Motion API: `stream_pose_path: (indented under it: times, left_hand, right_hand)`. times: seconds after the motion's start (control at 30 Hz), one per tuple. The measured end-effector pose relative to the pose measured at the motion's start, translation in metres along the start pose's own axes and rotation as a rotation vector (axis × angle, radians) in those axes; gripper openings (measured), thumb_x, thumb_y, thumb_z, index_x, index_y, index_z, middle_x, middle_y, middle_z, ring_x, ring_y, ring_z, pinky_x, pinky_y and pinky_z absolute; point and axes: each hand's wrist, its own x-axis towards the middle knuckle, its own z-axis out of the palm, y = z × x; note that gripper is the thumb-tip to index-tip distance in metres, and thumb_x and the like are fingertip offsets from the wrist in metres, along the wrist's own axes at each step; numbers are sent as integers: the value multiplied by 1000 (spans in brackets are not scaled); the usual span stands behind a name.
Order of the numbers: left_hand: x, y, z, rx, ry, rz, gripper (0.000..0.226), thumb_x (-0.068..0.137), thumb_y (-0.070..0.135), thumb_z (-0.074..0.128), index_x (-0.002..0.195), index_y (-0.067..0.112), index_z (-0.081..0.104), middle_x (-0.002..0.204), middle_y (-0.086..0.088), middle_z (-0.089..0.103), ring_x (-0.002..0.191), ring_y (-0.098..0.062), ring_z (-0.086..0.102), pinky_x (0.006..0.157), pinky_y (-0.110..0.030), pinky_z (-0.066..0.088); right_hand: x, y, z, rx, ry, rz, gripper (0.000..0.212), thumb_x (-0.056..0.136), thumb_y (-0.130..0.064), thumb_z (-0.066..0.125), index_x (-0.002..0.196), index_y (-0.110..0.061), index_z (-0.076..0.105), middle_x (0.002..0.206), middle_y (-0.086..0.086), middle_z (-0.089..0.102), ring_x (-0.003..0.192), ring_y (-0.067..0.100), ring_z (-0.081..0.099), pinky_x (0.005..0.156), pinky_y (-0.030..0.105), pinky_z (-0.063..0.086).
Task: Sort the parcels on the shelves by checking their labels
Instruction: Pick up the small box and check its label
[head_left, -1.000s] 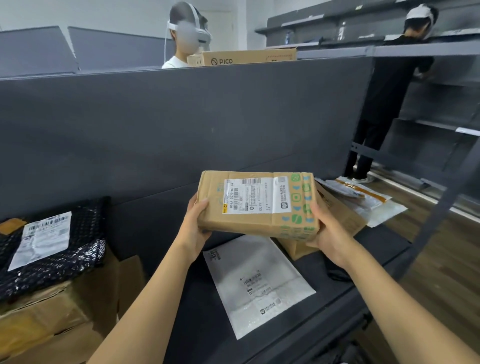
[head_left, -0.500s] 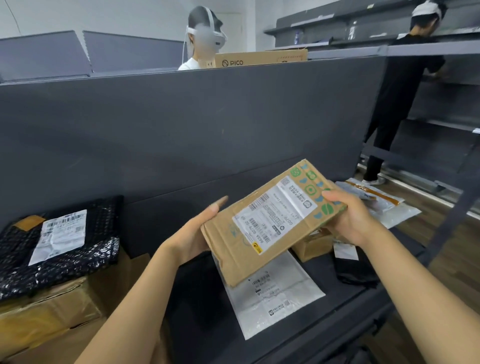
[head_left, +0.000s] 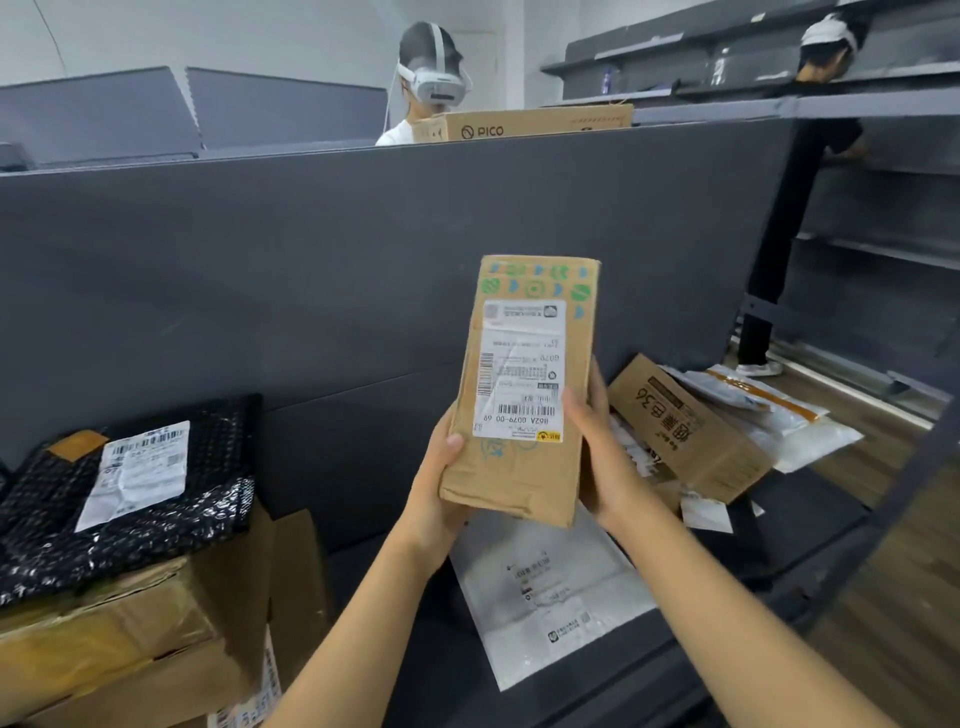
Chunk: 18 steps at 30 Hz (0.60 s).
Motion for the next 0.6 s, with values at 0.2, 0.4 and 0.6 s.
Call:
stream_pose_path:
  times: [0.2,0.4,0.6]
  left_hand:
    - [-7,-13,-10,77,99,68,75,74,56,61,141,31,38,139,-3,53,126,-26,52,91,-45,51]
    - [-19,-2,20,588,467,146,83,56,74,53,132,63,21,153,13,13,141,-9,7,108,-30,15]
    - [-16,0,11,591,475,146,83,56,77,55,132,64,22,153,17,16,141,-8,9,110,-32,17]
  right_hand:
    - [-1,15,18,127,-56,117,74,81,-48,63,145,-25,34,132,4,60,119,21,59,94,40,52]
    - [2,19,5,240,-51,257,60,84,-67,44,127,-28,60,126,7,64,115,27,61,98,49,46]
    - [8,20,9,237,-133,260,67,81,-70,39,129,-27,59,129,7,62,118,26,60,97,45,46]
